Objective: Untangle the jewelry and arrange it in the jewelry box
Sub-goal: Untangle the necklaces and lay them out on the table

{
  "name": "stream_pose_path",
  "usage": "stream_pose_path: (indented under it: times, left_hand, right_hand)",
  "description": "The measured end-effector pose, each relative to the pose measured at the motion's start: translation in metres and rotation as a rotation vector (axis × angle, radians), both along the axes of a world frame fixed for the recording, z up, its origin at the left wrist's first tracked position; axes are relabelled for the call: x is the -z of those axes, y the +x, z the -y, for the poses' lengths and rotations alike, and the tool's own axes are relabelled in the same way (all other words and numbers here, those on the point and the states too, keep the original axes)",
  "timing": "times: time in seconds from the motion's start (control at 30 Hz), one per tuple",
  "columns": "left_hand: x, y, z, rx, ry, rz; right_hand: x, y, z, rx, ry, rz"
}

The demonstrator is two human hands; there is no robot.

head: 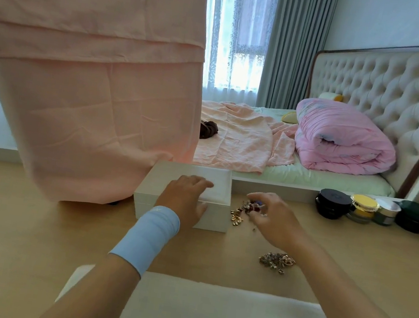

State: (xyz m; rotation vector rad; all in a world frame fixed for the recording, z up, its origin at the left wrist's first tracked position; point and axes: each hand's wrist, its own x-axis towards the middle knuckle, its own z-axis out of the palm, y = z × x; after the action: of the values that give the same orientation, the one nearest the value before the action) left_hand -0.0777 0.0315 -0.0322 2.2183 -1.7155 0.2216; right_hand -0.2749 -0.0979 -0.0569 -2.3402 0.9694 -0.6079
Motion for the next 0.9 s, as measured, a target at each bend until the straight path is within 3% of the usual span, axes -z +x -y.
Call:
stream_pose_path:
  times: [0.07, 0.17, 0.33, 0.5, 0.9]
  left_hand:
    - [-0.004, -0.033, 0.012, 0.108, -0.069, 0.002]
    - [0.005, -0.080, 0.037, 0.217, -0.010, -0.028]
    - [0.036, -0.112, 0.078, 0.039, 0.321, 0.053]
    - [0.056, -0.112, 0.104, -0.039, 0.365, 0.021]
    - [0.055, -0.085, 0.153, -0.019, 0.277, -0.042]
  right_hand:
    - [-0.002, -0.024, 0.012, 0.087, -0.022, -0.067]
    - [0.004, -0.050, 0.023, 0.172, -0.002, -0.177]
    - [0.017, -0.054, 0.029, 0.195, 0.075, -0.291]
    - [0.033, -0.028, 0.043, 0.206, 0.017, -0.374]
    - [0.041, -0.009, 0.102, 0.145, 0.033, -0.208]
